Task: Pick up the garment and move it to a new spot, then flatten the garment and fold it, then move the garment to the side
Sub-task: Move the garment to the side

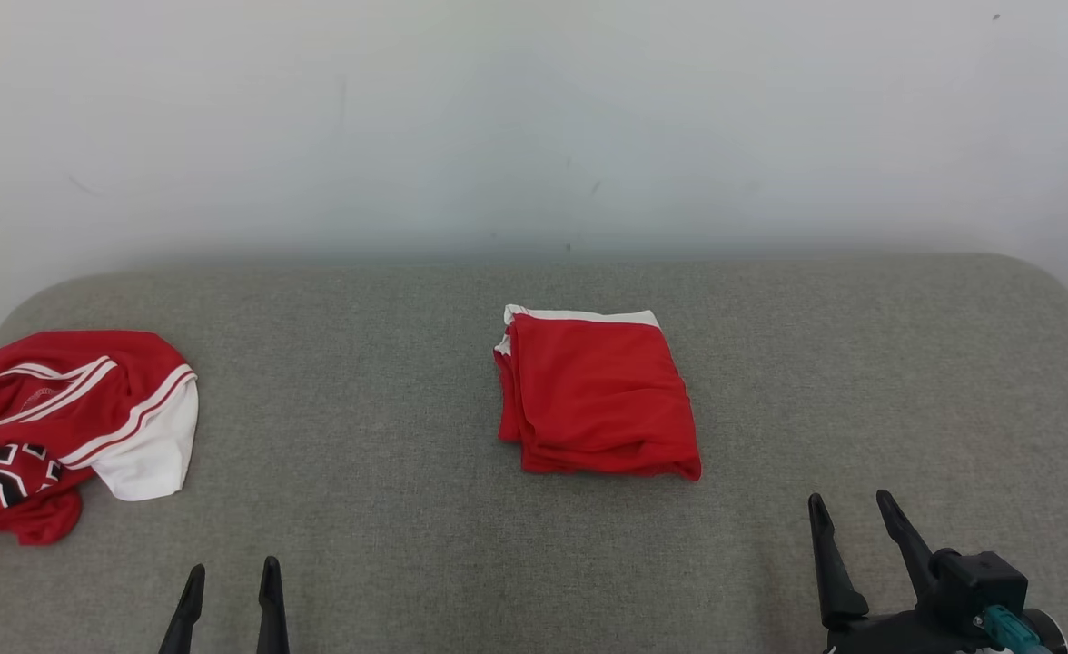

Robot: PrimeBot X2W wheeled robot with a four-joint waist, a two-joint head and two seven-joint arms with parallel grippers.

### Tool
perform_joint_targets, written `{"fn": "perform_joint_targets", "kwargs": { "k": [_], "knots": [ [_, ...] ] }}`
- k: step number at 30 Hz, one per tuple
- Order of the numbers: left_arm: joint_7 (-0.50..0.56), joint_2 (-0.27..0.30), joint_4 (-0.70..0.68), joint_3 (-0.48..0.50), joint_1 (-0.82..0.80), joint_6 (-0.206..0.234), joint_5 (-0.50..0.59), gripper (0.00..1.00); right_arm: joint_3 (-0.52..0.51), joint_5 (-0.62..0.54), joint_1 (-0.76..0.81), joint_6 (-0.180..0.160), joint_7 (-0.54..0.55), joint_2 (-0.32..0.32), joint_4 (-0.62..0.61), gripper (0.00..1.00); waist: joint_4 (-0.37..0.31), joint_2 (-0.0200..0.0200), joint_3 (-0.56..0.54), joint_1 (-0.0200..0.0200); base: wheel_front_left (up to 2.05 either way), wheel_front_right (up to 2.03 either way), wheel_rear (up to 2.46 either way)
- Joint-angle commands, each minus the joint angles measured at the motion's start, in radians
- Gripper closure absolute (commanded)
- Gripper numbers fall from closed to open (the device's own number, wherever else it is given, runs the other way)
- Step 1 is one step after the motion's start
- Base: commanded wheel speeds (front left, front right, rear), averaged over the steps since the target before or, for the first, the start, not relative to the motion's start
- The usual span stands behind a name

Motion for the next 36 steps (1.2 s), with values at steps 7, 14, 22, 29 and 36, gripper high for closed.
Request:
{"fn": "perform_joint_targets", "kwargs": {
  "k": [7,14,22,29,36],
  "knots": [
    [-0.003,-0.004,-0.001,-0.007,0.007,0.004,0.014,0.0,-0.007,-0.012,-0.013,-0.002,-0.004,-0.001,-0.001,0.0,0.006,0.0,0.011,0.0001,0.0,0.0,0.0],
    [-0.003,-0.004,-0.004,-0.016,-0.003,0.015,-0.002,0.0,0.048,0.086,-0.134,-0.002,0.312,-0.002,0.046,0.0,0.01,0.0,0.041,0.0001,0.0,0.0,0.0],
    [-0.003,-0.004,-0.027,-0.057,-0.059,0.013,0.0,0.0,-0.018,0.084,-0.448,-0.002,0.831,-0.002,0.123,0.0,0.059,0.0,0.128,0.0001,0.0,0.0,0.0],
    [-0.003,-0.004,-0.019,-0.115,-0.113,0.01,-0.015,0.0,-0.114,-0.038,-0.625,-0.002,0.883,0.0,0.267,0.0,0.14,0.0,0.213,0.0001,0.0,0.0,0.0],
    [-0.003,-0.004,0.0,-0.158,-0.17,0.011,-0.035,0.0,-0.202,-0.138,-0.747,-0.002,0.822,-0.001,0.444,0.0,0.222,0.0,0.289,0.0001,0.0,0.0,0.0]
  ]
}}
